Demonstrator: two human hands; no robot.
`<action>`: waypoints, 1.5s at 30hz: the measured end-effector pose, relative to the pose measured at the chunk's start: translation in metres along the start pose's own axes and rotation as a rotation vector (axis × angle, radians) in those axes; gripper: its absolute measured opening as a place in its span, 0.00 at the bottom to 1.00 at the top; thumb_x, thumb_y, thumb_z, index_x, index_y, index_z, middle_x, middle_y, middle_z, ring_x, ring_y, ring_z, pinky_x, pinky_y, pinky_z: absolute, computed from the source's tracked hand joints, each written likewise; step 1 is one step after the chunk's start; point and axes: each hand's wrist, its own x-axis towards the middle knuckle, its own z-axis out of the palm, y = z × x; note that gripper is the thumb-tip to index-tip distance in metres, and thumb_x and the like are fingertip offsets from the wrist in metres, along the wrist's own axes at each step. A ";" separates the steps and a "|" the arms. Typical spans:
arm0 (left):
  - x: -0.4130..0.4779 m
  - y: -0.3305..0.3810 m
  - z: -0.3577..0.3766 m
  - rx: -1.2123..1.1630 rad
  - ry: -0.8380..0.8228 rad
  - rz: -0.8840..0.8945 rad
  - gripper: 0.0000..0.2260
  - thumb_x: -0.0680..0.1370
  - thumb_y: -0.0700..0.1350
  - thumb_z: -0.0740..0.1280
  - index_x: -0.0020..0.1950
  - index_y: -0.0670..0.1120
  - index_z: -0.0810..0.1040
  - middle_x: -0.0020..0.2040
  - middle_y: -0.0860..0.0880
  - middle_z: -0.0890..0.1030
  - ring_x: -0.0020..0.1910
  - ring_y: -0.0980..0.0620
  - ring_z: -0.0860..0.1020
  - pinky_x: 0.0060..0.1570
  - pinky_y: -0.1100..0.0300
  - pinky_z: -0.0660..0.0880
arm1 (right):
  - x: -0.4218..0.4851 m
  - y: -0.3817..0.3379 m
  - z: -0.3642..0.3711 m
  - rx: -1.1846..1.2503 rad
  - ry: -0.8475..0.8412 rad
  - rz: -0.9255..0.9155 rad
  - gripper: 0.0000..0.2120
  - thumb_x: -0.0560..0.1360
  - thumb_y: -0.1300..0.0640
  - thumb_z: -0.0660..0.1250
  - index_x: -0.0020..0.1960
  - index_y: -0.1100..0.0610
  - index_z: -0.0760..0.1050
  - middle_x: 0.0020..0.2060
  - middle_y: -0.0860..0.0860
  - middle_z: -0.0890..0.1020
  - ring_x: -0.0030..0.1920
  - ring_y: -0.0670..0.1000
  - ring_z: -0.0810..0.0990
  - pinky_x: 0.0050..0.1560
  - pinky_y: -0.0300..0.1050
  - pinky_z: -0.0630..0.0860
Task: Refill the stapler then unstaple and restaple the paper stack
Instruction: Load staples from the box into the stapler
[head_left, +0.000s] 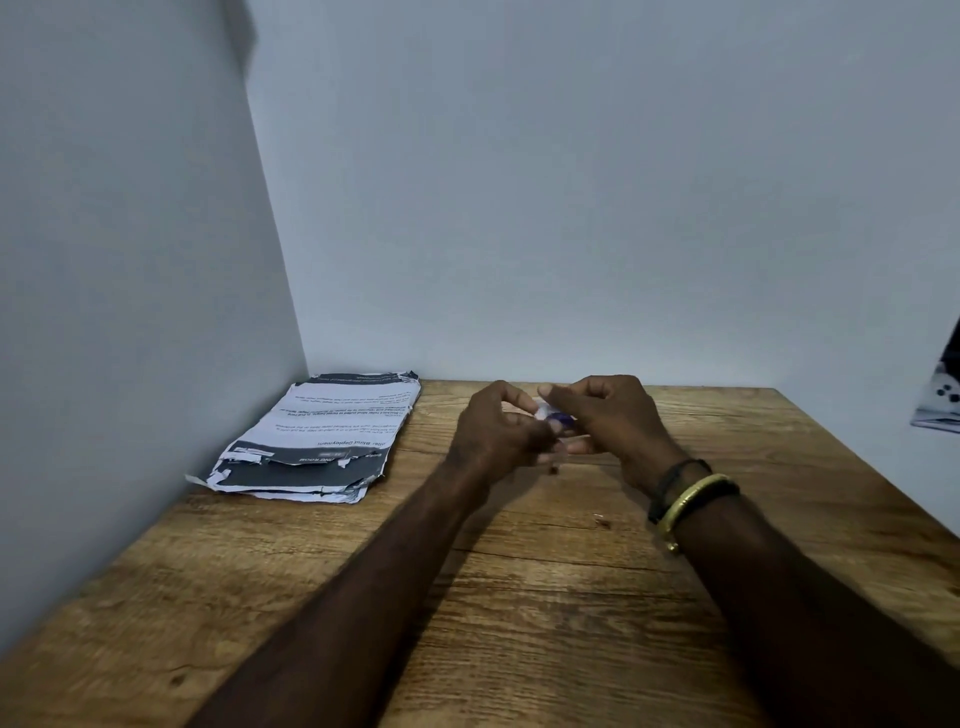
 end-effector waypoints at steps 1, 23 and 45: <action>0.000 -0.001 0.002 0.043 -0.044 0.006 0.15 0.73 0.33 0.75 0.51 0.42 0.72 0.40 0.38 0.86 0.41 0.39 0.86 0.41 0.48 0.84 | 0.000 0.000 -0.001 -0.015 0.017 0.000 0.12 0.72 0.51 0.80 0.43 0.59 0.84 0.37 0.54 0.88 0.35 0.49 0.87 0.32 0.42 0.82; 0.010 -0.004 -0.018 1.011 0.155 0.068 0.21 0.70 0.57 0.77 0.59 0.49 0.83 0.56 0.49 0.84 0.57 0.49 0.81 0.53 0.59 0.75 | 0.006 0.012 -0.022 -0.708 0.014 -0.051 0.13 0.72 0.67 0.67 0.44 0.51 0.85 0.51 0.54 0.86 0.53 0.58 0.83 0.54 0.48 0.81; 0.008 -0.016 -0.014 1.114 0.197 0.105 0.12 0.74 0.53 0.73 0.53 0.48 0.85 0.50 0.47 0.86 0.53 0.45 0.82 0.50 0.56 0.76 | -0.007 0.001 -0.001 -0.816 -0.271 -0.331 0.07 0.68 0.59 0.78 0.34 0.50 0.84 0.28 0.41 0.82 0.35 0.41 0.81 0.36 0.41 0.75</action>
